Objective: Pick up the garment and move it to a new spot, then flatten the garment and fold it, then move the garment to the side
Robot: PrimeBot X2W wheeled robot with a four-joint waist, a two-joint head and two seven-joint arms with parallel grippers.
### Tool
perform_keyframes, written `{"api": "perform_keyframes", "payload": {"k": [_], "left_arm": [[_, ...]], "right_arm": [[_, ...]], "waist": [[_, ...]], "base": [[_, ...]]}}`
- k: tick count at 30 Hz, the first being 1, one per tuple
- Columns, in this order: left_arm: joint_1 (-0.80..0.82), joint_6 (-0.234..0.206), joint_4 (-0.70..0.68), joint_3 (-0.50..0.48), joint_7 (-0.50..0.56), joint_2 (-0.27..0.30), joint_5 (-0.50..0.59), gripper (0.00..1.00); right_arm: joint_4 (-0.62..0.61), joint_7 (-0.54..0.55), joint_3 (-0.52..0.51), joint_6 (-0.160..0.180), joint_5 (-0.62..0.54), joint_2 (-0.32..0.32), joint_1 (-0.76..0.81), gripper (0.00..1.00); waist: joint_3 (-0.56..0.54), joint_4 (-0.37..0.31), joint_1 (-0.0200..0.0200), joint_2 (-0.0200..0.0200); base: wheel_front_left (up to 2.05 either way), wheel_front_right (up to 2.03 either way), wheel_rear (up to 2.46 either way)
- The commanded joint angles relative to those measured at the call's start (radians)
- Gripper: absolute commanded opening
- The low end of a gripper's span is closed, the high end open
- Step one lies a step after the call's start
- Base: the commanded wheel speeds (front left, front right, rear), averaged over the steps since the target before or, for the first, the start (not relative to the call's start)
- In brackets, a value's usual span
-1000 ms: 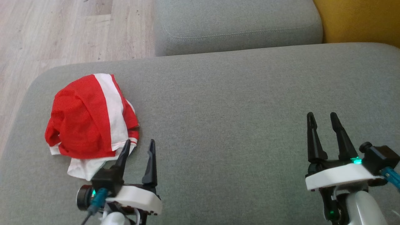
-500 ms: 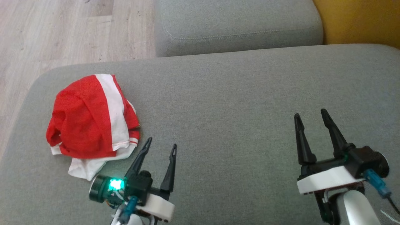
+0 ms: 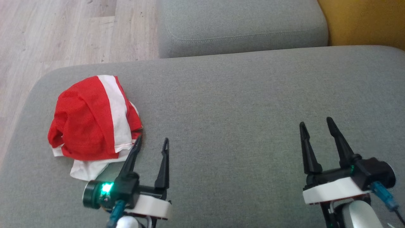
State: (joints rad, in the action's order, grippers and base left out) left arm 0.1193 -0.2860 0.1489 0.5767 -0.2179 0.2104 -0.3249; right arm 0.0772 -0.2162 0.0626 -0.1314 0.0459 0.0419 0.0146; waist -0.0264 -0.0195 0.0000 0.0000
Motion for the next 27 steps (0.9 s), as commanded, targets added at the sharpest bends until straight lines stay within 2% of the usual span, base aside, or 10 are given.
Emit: {"api": "perform_keyframes", "payload": {"k": [1,4,8,17,27], "left_arm": [[0.012,0.011,-0.043,-0.06,-0.018,-0.008,0.008,1.0],[-0.009,0.03,-0.048,-0.1,-0.023,-0.031,0.0,1.0],[-0.044,0.077,-0.036,-0.162,-0.035,-0.067,0.024,1.0],[-0.07,0.17,0.056,-0.249,-0.044,-0.128,0.052,1.0],[-0.068,0.219,0.098,-0.291,-0.044,-0.153,0.079,1.0]], "right_arm": [[-0.02,-0.019,0.018,0.001,0.025,0.008,-0.018,1.0],[-0.004,-0.025,0.021,0.001,0.042,0.008,-0.017,1.0],[0.031,-0.037,0.029,0.001,0.055,0.008,-0.012,1.0],[0.106,-0.046,0.046,0.001,0.068,0.008,-0.01,1.0],[0.122,-0.046,0.051,0.001,0.101,0.008,-0.019,1.0]], "waist": [[-0.001,0.0,0.0,0.0],[-0.001,-0.001,0.0,0.0],[-0.003,-0.003,0.0,0.0],[-0.004,-0.006,0.0,0.0],[-0.003,-0.001,0.0,0.0]], "base": [[0.0,0.0,0.0],[0.0,0.0,0.0],[0.0,0.0,0.0],[0.0,0.0,0.0],[0.0,0.0,0.0]]}}
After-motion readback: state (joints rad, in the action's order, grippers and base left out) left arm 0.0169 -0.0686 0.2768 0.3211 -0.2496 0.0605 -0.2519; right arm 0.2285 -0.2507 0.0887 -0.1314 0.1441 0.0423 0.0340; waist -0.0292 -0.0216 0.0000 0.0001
